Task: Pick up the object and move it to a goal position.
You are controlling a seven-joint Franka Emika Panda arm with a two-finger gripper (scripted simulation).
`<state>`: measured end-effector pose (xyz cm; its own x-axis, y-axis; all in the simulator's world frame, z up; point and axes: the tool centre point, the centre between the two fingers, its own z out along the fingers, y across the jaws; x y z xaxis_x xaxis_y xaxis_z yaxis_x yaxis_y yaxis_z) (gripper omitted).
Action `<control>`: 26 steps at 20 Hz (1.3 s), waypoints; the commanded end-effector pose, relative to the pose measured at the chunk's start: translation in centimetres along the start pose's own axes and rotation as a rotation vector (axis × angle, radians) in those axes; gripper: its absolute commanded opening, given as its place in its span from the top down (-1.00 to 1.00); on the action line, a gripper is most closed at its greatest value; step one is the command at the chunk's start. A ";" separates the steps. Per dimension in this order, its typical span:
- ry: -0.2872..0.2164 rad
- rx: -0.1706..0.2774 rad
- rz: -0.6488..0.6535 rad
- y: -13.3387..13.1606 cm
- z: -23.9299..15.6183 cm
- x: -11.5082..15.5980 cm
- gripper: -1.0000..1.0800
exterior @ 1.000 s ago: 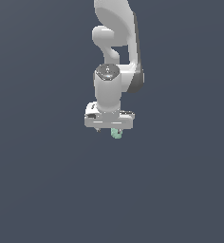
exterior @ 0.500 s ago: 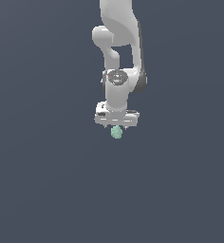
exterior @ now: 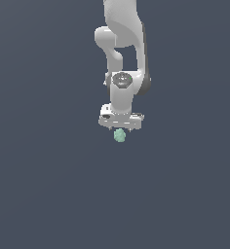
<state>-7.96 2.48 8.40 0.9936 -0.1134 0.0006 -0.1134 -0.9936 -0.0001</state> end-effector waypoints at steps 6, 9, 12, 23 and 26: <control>0.000 0.000 0.001 0.0 2.3 -0.2 -0.92; -0.001 0.000 0.001 0.0 3.7 -0.2 -0.92; -0.001 0.000 0.001 0.0 4.6 -0.2 -0.92; -0.001 0.000 0.001 0.0 5.0 -0.2 1.00; -0.001 0.000 0.001 0.0 5.0 -0.2 1.00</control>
<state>-8.09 2.48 3.51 0.9933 -0.1159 0.0014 -0.1159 -0.9933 0.0001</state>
